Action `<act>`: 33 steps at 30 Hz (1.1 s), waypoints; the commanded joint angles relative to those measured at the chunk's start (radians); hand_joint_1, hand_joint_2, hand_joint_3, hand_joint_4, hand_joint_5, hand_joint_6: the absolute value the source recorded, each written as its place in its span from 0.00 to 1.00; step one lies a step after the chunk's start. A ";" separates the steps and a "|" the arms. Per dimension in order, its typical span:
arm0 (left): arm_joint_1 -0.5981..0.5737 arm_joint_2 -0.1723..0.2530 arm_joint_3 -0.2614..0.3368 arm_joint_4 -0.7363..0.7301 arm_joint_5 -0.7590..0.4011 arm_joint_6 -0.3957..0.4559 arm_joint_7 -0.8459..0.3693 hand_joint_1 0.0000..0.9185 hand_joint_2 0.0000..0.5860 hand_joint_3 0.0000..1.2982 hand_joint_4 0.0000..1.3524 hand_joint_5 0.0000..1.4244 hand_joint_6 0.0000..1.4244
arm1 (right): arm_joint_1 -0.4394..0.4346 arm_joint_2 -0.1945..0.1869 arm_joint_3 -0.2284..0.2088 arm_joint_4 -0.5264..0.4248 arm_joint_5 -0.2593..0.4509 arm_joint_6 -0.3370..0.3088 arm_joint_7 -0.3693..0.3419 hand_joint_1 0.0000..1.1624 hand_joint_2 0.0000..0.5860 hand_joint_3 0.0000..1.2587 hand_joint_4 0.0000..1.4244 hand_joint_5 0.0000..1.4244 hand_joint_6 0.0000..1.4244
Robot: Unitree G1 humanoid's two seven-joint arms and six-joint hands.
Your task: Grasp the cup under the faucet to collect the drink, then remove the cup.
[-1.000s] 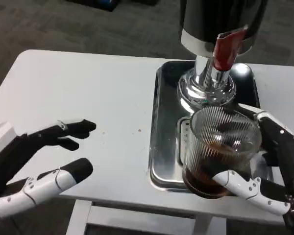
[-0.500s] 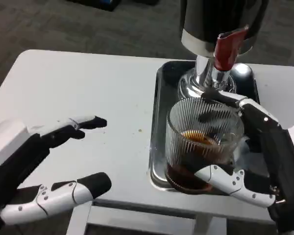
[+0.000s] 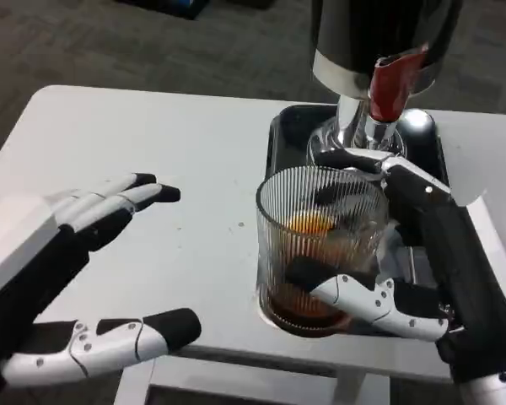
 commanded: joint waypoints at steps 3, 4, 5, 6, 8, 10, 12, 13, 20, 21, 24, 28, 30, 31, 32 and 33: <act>-0.001 0.010 -0.004 0.028 -0.014 -0.021 -0.010 0.00 0.15 0.12 0.02 0.05 0.08 | -0.019 0.019 0.015 -0.013 -0.013 -0.012 -0.012 0.69 0.39 0.83 0.83 0.99 1.00; -0.002 0.010 -0.006 0.034 -0.016 -0.022 -0.010 0.00 0.15 0.12 0.02 0.05 0.08 | -0.020 0.019 0.015 -0.011 -0.017 -0.013 -0.014 0.69 0.39 0.83 0.83 0.98 1.00; -0.002 0.011 -0.009 0.039 -0.015 -0.025 -0.011 0.00 0.15 0.12 0.02 0.05 0.08 | -0.021 0.020 0.015 -0.010 -0.019 -0.014 -0.015 0.69 0.39 0.83 0.83 0.99 1.00; -0.003 0.012 -0.011 0.043 -0.015 -0.027 -0.011 0.00 0.15 0.12 0.02 0.05 0.08 | -0.022 0.020 0.015 -0.009 -0.022 -0.014 -0.015 0.69 0.39 0.83 0.83 0.98 1.00; -0.009 0.017 -0.019 0.047 -0.012 -0.029 -0.013 0.00 0.16 0.12 0.02 0.05 0.08 | -0.028 0.022 0.013 -0.004 -0.029 -0.016 -0.019 0.69 0.39 0.83 0.83 0.99 1.00; -0.018 0.021 -0.031 0.051 -0.016 -0.031 -0.014 0.00 0.16 0.12 0.02 0.05 0.08 | -0.034 0.022 0.010 0.001 -0.033 -0.019 -0.023 0.69 0.39 0.83 0.83 0.98 1.00; -0.024 0.022 -0.041 0.048 -0.006 -0.030 -0.010 0.00 0.16 0.12 0.02 0.05 0.08 | -0.047 0.016 0.006 0.011 -0.038 -0.031 -0.026 0.69 0.39 0.83 0.83 0.98 1.00; -0.027 0.023 -0.051 0.043 0.000 -0.025 -0.010 0.00 0.16 0.12 0.02 0.05 0.08 | -0.052 0.014 0.004 0.015 -0.040 -0.036 -0.028 0.69 0.39 0.83 0.83 0.98 1.00; -0.030 0.028 -0.079 0.037 0.035 -0.012 -0.016 0.00 0.16 0.11 0.01 0.04 0.07 | -0.068 -0.003 -0.004 0.038 -0.055 -0.069 -0.042 0.69 0.40 0.84 0.83 0.98 1.00; -0.028 0.028 -0.077 0.035 0.042 -0.010 -0.015 0.00 0.15 0.10 0.01 0.04 0.07 | -0.069 -0.005 -0.006 0.041 -0.056 -0.071 -0.043 0.69 0.40 0.84 0.84 0.98 1.00; -0.021 0.030 -0.076 0.026 0.060 0.007 -0.024 0.00 0.15 0.08 0.00 0.04 0.07 | -0.073 -0.006 -0.010 0.050 -0.055 -0.077 -0.046 0.69 0.40 0.84 0.84 0.98 1.00; -0.007 0.027 -0.073 0.007 0.091 0.030 -0.034 0.00 0.15 0.06 0.00 0.03 0.06 | -0.081 -0.005 -0.010 0.056 -0.053 -0.082 -0.045 0.69 0.40 0.84 0.84 0.98 1.00; 0.003 0.022 -0.072 -0.006 0.100 0.036 -0.037 0.00 0.15 0.06 0.00 0.02 0.06 | -0.082 -0.005 -0.009 0.057 -0.051 -0.082 -0.043 0.70 0.40 0.84 0.84 0.99 1.00; 0.006 0.021 -0.074 -0.010 0.104 0.036 -0.038 0.00 0.15 0.05 0.00 0.02 0.06 | -0.083 -0.004 -0.008 0.058 -0.050 -0.083 -0.043 0.70 0.40 0.84 0.84 0.99 1.00; 0.009 0.022 -0.077 -0.012 0.105 0.036 -0.039 0.00 0.15 0.05 0.00 0.01 0.05 | -0.083 -0.004 -0.008 0.059 -0.049 -0.083 -0.042 0.70 0.40 0.84 0.84 0.99 1.00; 0.011 0.022 -0.079 -0.014 0.106 0.036 -0.040 0.00 0.15 0.05 0.00 0.01 0.05 | -0.083 -0.004 -0.007 0.059 -0.049 -0.083 -0.042 0.70 0.40 0.84 0.85 0.99 1.00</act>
